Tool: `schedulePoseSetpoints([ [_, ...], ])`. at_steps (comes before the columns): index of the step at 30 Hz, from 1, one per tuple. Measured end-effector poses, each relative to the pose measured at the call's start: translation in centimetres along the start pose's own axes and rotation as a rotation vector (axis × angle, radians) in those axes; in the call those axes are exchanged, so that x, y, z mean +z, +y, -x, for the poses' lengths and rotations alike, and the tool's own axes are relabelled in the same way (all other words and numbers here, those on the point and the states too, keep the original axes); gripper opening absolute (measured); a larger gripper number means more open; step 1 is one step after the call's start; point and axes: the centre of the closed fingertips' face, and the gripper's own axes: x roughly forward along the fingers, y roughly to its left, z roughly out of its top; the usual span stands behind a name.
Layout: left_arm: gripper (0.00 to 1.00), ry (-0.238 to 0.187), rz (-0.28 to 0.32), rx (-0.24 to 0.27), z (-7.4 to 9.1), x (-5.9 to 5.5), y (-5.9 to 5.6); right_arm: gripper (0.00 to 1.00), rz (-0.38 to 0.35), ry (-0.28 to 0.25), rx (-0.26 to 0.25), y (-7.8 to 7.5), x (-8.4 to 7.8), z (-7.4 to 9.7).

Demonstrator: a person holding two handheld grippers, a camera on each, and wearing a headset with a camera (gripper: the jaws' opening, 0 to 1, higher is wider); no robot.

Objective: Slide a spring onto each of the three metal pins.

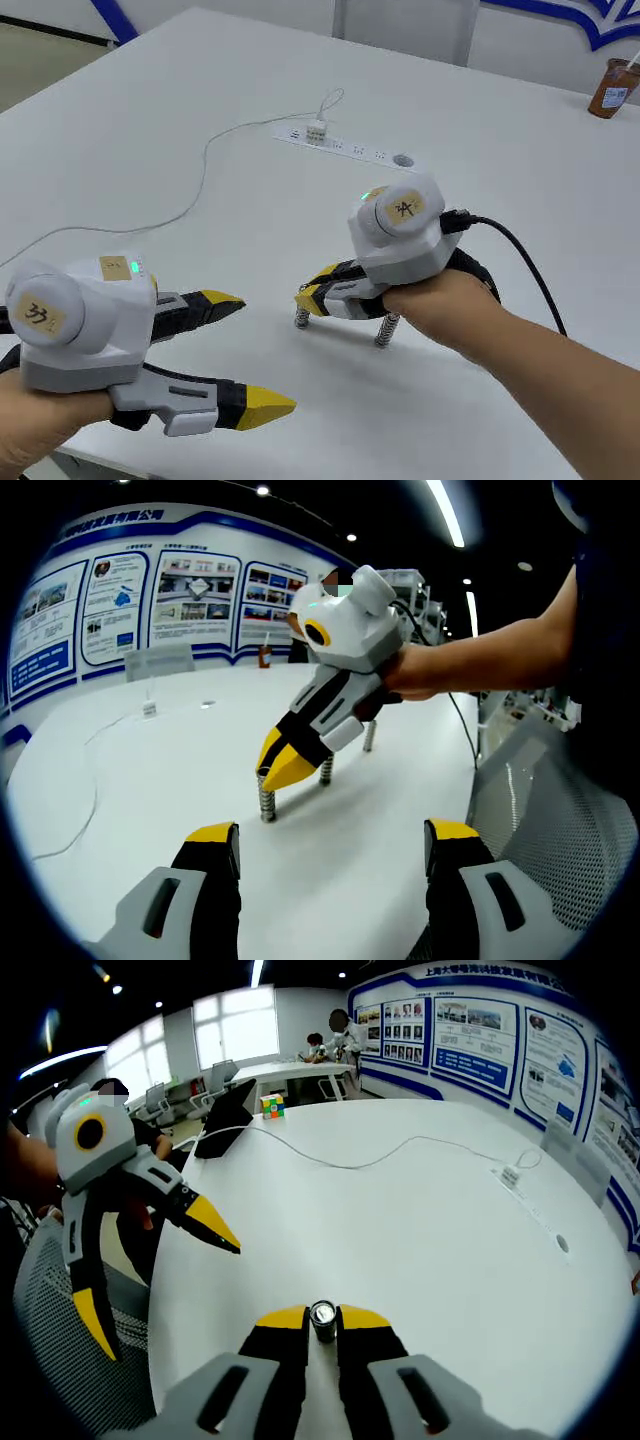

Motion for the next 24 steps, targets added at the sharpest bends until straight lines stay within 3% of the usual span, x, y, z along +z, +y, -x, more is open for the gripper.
schedulePoseSetpoints([
  [24, 0.77, -0.001, 0.003, 0.004, 0.12, 0.05, 0.17, 0.13, 0.006, 0.03, 0.005, -0.05, -0.74, -0.51],
])
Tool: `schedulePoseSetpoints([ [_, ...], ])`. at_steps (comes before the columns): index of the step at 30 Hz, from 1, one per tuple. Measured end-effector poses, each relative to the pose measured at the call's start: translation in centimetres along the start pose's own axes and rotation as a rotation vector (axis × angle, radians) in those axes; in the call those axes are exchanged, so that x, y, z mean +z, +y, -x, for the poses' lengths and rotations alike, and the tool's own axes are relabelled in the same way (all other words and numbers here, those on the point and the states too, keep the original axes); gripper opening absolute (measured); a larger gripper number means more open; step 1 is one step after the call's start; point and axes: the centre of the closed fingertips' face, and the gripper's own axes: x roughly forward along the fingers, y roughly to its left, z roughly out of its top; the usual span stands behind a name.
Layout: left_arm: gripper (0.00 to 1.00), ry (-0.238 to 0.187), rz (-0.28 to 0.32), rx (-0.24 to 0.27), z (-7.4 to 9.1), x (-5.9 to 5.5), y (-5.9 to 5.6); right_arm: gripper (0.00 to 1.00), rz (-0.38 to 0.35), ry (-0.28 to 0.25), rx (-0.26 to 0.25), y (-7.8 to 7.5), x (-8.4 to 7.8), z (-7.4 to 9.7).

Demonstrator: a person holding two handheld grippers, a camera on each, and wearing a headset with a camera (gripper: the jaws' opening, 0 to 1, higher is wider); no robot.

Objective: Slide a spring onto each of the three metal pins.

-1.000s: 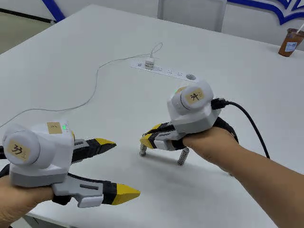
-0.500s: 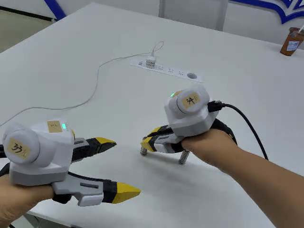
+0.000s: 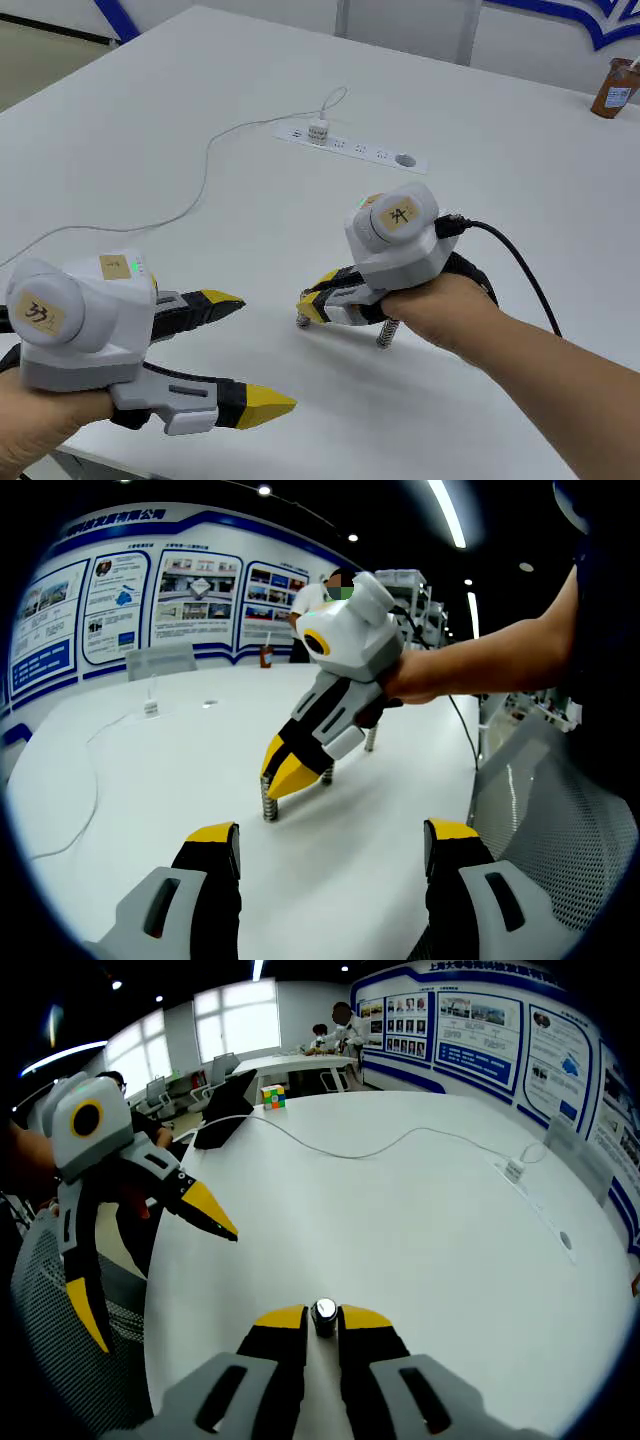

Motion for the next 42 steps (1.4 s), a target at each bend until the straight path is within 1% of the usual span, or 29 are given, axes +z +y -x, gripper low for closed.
schedulePoseSetpoints([
  [13, 0.77, 0.002, -0.007, -0.005, -0.2, 0.1, -0.3, 0.17, 0.009, -0.01, -0.019, -0.2, 0.1, 0.9],
  [20, 0.77, 0.005, -0.009, -0.009, -0.4, 0.2, -0.5, 0.19, 0.029, -0.013, -0.027, 0.2, 0.1, 1.4],
  [25, 0.78, 0.005, -0.011, -0.01, -0.4, 0.3, -0.7, 0.21, 0.019, -0.024, -0.027, 0.4, 0.0, 1.9],
  [35, 0.78, 0.008, -0.014, -0.01, -0.4, 0.2, -0.5, 0.23, 0.015, -0.046, -0.021, 1.5, -0.3, 3.1],
  [42, 0.78, 0.013, -0.016, -0.014, -0.5, 0.1, -0.5, 0.25, 0.014, -0.071, -0.015, 2.6, -0.5, 4.2],
])
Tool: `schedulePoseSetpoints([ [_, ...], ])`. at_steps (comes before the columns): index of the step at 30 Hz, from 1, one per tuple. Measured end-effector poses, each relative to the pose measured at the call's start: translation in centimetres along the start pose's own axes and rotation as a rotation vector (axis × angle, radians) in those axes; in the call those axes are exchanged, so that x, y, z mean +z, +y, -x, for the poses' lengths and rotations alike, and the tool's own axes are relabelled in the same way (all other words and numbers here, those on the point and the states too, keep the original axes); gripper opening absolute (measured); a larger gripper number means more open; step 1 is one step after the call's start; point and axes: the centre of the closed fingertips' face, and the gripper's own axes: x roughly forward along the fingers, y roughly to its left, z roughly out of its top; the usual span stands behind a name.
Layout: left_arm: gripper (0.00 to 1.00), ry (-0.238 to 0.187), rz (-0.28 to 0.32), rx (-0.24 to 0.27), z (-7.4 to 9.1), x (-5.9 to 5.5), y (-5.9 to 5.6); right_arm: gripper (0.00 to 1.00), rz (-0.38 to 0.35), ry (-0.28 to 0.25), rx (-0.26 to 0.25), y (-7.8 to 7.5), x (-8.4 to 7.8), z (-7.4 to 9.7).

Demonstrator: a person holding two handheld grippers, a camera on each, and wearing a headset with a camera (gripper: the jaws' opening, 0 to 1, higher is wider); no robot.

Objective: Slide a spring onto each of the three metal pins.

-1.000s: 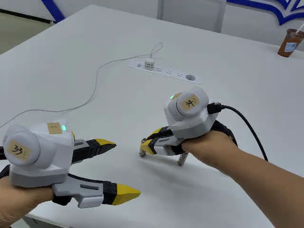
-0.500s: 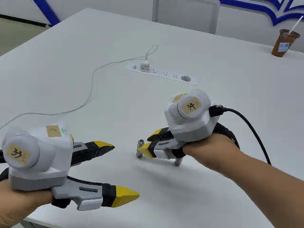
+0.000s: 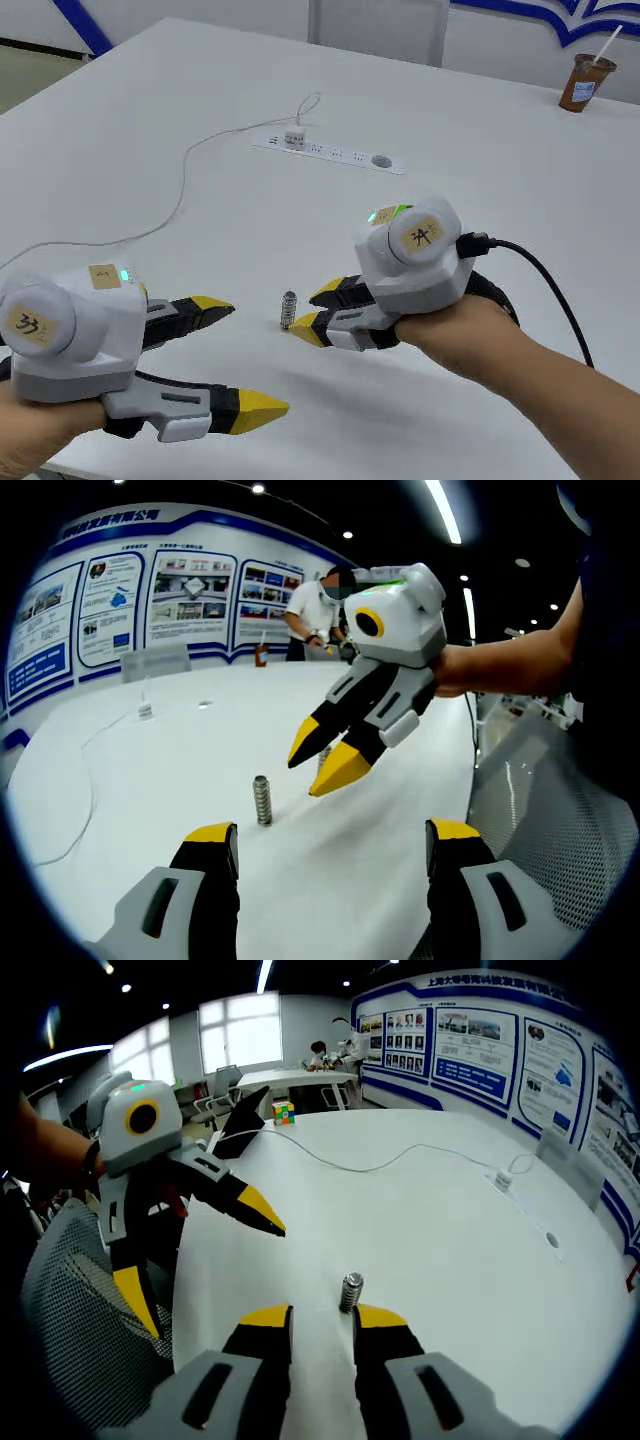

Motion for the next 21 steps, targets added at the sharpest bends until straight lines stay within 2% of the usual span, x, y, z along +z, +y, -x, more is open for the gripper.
schedulePoseSetpoints([
  [10, 0.79, -0.004, -0.007, -0.009, -0.4, 0.4, -0.2, 0.26, -0.011, -0.042, 0.002, 0.8, 0.2, 1.6],
  [21, 0.8, -0.005, -0.011, -0.007, -0.3, 0.5, -0.2, 0.28, -0.023, -0.061, -0.008, 1.4, -1.2, 4.0],
])
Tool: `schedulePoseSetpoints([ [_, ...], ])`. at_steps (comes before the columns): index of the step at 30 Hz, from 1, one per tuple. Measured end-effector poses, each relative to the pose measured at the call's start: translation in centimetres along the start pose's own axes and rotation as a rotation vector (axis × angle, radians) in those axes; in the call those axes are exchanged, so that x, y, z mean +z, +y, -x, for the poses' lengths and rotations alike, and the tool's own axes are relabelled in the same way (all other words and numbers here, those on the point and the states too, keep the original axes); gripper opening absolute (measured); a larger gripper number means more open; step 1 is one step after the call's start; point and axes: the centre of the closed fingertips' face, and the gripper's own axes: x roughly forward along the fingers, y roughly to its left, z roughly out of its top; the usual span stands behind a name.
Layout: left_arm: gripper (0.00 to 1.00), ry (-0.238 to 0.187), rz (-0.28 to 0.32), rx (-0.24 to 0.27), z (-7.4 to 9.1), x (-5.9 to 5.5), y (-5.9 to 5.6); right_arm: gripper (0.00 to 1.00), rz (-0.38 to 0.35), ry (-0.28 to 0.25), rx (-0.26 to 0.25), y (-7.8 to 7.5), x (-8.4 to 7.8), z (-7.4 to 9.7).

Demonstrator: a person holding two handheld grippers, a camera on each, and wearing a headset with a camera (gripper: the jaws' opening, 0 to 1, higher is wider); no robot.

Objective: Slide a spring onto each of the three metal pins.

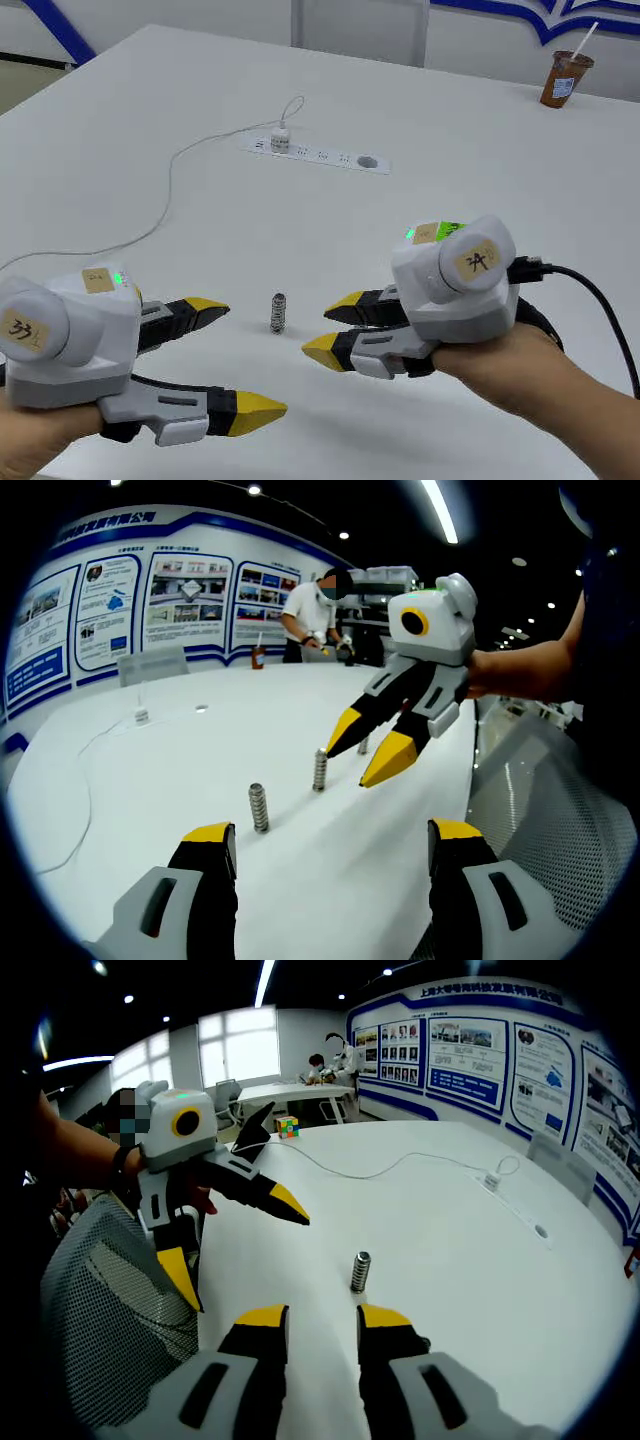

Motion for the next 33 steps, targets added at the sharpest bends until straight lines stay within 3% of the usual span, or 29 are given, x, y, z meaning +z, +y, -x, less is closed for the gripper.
schedulePoseSetpoints([
  [19, 0.81, 0.014, -0.022, -0.009, -0.1, 0.4, -0.5, 0.32, -0.061, -0.035, -0.047, -0.7, -3.2, 4.5],
  [33, 0.82, 0.014, -0.015, -0.005, -0.2, 0.3, -0.5, 0.35, -0.142, -0.065, -0.129, -2.3, -6.0, 8.1],
])
